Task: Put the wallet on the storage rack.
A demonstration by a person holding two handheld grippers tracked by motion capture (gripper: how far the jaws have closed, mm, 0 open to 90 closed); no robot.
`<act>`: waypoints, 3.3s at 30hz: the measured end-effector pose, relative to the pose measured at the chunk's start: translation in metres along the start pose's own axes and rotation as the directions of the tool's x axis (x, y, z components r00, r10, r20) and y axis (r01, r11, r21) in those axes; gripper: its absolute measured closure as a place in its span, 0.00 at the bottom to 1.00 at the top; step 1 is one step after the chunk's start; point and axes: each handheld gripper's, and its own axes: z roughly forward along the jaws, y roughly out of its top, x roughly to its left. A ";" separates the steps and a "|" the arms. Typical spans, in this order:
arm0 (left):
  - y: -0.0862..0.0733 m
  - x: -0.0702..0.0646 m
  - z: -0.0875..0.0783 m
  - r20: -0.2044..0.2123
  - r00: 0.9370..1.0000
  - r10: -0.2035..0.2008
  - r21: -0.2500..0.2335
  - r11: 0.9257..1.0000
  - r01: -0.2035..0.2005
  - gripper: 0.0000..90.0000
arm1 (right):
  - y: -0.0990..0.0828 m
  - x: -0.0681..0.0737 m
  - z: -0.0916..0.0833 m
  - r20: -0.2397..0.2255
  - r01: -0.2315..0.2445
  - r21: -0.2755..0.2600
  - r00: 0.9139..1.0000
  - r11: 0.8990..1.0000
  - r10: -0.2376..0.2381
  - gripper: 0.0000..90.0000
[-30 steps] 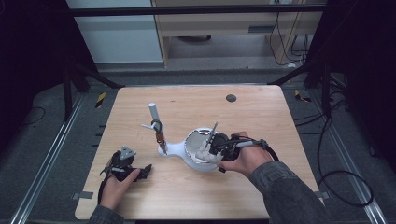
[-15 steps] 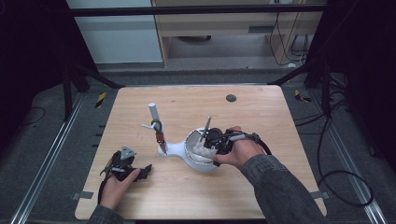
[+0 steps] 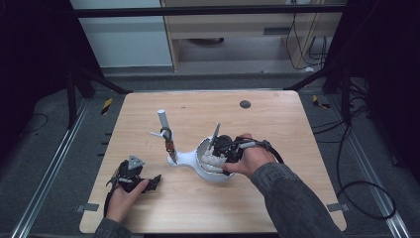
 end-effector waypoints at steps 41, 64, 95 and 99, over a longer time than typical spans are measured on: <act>0.000 0.000 0.000 0.002 1.000 0.001 0.001 1.000 -0.001 0.00 | 0.011 -0.003 0.012 0.009 -0.007 0.019 1.000 1.000 0.007 0.35; 0.000 0.000 0.000 0.003 1.000 0.001 0.000 1.000 -0.001 0.00 | 0.016 -0.004 0.017 0.000 -0.011 0.022 1.000 1.000 0.011 0.34; 0.000 0.000 0.000 0.003 1.000 0.002 0.001 1.000 -0.002 0.00 | 0.018 -0.001 0.012 -0.021 -0.050 -0.031 0.999 0.998 0.050 0.18; 0.000 0.000 0.000 0.003 1.000 0.001 0.000 1.000 -0.001 0.00 | 0.016 0.000 0.008 -0.022 -0.051 -0.044 0.998 0.998 0.050 0.17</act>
